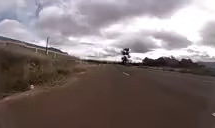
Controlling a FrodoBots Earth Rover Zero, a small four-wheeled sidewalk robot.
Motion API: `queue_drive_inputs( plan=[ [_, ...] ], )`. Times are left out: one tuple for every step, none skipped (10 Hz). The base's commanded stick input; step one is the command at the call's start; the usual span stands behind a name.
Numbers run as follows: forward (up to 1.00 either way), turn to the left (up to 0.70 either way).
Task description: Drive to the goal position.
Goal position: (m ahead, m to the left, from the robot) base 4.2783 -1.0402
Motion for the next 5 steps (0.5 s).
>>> queue_drive_inputs(
  plan=[
    [0.7,0.01],
    [0.7,0.01],
    [0.7,0.01],
    [0.7,0.01],
    [0.7,0.01]
  ],
)
